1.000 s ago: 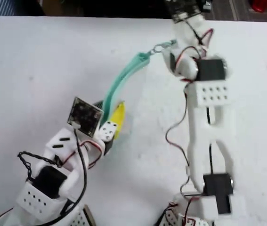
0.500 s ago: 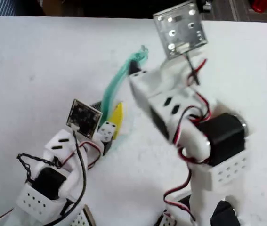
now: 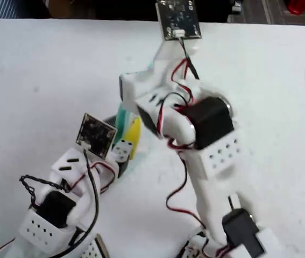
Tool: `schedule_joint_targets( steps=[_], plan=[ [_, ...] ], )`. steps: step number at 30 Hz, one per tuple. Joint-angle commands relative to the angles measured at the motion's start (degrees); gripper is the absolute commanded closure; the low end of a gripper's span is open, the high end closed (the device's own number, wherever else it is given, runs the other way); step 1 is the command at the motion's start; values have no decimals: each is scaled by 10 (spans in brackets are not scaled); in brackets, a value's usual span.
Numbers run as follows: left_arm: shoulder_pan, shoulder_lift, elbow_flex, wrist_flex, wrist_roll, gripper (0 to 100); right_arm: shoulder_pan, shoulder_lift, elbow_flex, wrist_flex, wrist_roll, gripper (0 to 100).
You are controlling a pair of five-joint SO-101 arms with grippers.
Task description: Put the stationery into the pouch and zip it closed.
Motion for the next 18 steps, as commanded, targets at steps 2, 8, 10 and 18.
schedule_joint_targets(
  steps=[2,8,10,18],
  plan=[
    [0,6,11,10,-6,979,-7,47,-81,27,-6,611],
    [0,6,11,10,-7,979,-35,136,-135,80,-6,612],
    [0,6,11,10,-15,979,-44,146,-137,80,-6,632],
    [0,6,11,10,-38,979,-35,153,-136,80,-1,950]
  ],
)
